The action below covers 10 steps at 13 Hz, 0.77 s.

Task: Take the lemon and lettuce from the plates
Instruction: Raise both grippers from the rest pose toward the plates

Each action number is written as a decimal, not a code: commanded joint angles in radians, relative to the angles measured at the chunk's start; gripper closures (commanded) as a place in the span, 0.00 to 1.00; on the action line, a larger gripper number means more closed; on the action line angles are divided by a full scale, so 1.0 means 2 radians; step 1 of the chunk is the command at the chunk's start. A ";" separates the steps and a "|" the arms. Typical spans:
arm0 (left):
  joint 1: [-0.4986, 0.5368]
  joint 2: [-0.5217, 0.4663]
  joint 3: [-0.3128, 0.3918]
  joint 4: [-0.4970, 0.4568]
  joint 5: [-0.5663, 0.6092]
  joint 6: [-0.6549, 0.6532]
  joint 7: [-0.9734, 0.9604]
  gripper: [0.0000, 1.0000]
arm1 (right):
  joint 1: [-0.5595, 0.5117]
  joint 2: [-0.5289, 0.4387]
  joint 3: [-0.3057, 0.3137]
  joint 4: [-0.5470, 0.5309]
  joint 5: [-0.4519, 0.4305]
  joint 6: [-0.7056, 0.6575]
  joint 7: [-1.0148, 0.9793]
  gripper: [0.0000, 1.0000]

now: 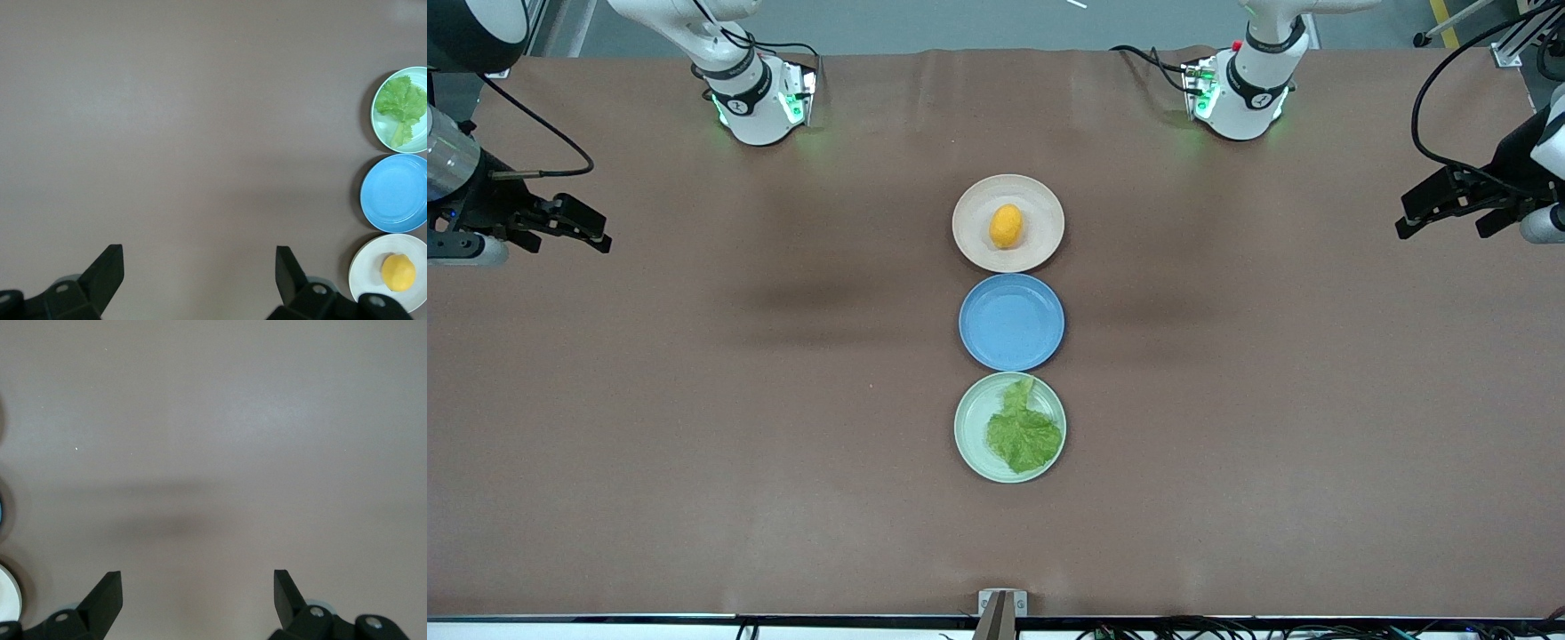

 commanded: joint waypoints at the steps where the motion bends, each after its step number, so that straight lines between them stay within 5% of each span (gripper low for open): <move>1: 0.007 -0.006 -0.006 0.004 0.008 -0.010 0.009 0.00 | 0.001 -0.015 0.000 -0.015 -0.007 0.003 -0.003 0.00; 7: 0.001 -0.001 -0.007 0.004 0.000 -0.020 -0.004 0.00 | 0.002 0.008 0.000 0.014 -0.005 -0.001 0.005 0.00; 10: -0.012 0.039 -0.037 0.003 -0.012 -0.019 -0.007 0.00 | 0.010 0.039 0.000 0.016 0.000 0.001 0.001 0.00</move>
